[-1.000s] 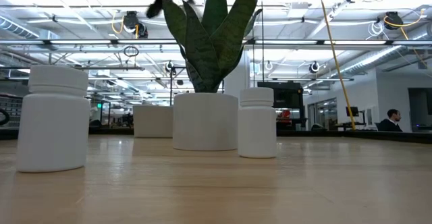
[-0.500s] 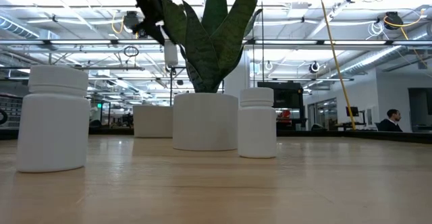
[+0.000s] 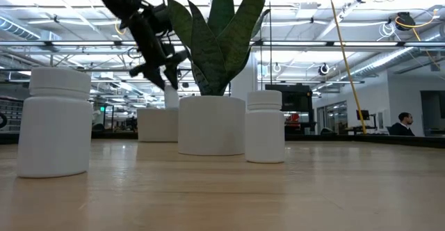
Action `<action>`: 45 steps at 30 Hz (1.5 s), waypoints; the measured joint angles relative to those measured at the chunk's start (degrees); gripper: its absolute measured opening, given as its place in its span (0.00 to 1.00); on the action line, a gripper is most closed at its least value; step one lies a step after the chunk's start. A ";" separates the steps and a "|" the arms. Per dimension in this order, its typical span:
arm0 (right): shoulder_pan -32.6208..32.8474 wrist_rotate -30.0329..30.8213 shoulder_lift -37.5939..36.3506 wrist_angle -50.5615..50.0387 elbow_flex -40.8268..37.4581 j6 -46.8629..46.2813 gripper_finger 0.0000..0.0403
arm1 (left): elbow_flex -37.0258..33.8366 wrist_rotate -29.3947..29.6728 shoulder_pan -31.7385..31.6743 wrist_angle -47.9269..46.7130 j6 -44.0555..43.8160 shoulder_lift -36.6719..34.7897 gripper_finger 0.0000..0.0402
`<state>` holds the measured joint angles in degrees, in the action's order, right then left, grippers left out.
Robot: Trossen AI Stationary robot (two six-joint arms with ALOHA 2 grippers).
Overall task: Pick and place pill bottles into a basket
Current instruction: Put the white medicine bottle into the gray bin
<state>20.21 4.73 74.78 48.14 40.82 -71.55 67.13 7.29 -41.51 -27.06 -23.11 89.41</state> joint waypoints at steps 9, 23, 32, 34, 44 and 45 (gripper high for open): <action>-0.02 1.59 0.00 -0.05 0.00 -1.53 0.94 | -7.24 0.35 -2.61 9.33 -0.32 0.02 0.41; -0.02 1.53 0.00 -1.77 0.00 -1.52 0.94 | -13.86 0.16 -2.18 14.08 7.58 1.36 0.41; -0.02 2.13 0.00 -1.78 0.00 -1.66 0.94 | -14.14 1.88 -1.86 17.73 11.31 1.81 0.45; -0.02 2.84 0.00 -1.77 0.00 -1.66 0.94 | -14.12 0.47 -1.86 17.55 11.46 2.69 0.46; 0.13 2.95 0.00 -1.77 0.00 -2.35 0.94 | -14.14 1.84 0.01 18.27 10.43 4.74 0.47; 0.13 2.94 0.00 -1.78 0.00 -2.37 0.94 | -14.14 2.74 0.12 18.45 9.83 4.74 0.47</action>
<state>20.34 7.67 74.78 46.36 40.82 -73.92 52.99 10.03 -41.40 -8.61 -13.28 94.15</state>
